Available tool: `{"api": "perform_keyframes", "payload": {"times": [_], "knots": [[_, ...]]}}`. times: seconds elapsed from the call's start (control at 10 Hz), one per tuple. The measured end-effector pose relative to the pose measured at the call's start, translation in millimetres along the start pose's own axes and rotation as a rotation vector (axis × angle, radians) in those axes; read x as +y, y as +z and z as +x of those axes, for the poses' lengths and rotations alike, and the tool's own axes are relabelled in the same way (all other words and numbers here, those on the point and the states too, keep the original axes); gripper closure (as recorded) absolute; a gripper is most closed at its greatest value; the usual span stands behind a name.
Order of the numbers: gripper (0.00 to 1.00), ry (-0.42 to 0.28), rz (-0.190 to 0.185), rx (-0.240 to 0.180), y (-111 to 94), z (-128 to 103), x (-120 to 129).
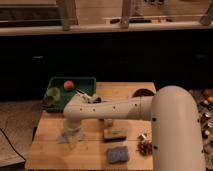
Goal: Wipe table surface with towel
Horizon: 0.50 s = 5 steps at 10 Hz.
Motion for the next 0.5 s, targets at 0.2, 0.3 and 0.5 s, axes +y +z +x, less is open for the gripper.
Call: {"api": "perform_keyframes", "payload": {"times": [0.2,0.3,0.5], "knots": [[0.20,0.016,0.000,0.001,0.3,2.0,-1.6],[0.20,0.025,0.006,0.001,0.9,2.1,-2.6],[0.20,0.054,0.033,-0.004,5.3,7.0,-5.1]]}}
